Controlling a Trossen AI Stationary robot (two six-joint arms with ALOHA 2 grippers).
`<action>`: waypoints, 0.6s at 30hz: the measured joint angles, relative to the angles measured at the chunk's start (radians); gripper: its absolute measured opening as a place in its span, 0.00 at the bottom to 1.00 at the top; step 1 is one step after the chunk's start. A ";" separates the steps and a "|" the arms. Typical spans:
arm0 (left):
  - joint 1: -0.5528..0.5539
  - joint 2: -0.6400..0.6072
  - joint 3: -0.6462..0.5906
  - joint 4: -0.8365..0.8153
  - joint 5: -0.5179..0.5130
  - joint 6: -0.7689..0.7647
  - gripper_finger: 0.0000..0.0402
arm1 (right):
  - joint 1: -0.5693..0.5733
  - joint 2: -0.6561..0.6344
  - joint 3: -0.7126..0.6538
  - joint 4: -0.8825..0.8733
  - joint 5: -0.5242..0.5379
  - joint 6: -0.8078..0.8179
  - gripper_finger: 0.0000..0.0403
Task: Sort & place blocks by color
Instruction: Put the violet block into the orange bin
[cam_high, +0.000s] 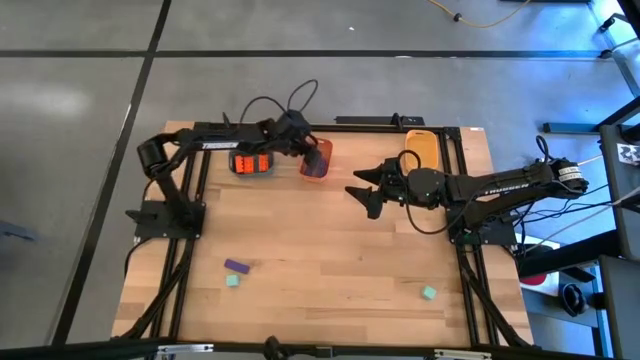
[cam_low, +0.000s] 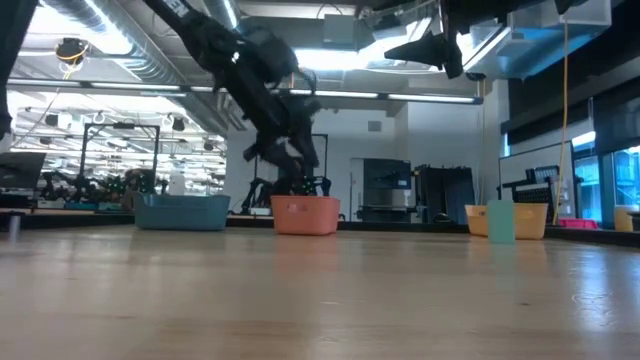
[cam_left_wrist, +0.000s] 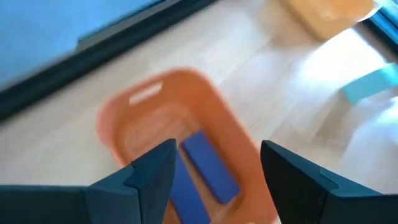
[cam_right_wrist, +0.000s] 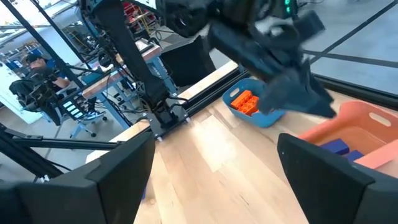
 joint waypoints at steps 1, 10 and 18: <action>-0.002 -0.023 0.000 -0.002 0.000 0.015 0.56 | 0.000 0.000 0.000 0.000 0.000 0.000 0.85; -0.136 -0.262 -0.092 0.152 0.000 0.093 0.56 | 0.000 0.000 0.000 0.003 0.000 -0.021 0.85; -0.304 -0.566 -0.421 0.535 -0.018 0.008 0.56 | 0.000 0.000 0.000 0.006 -0.030 -0.021 0.85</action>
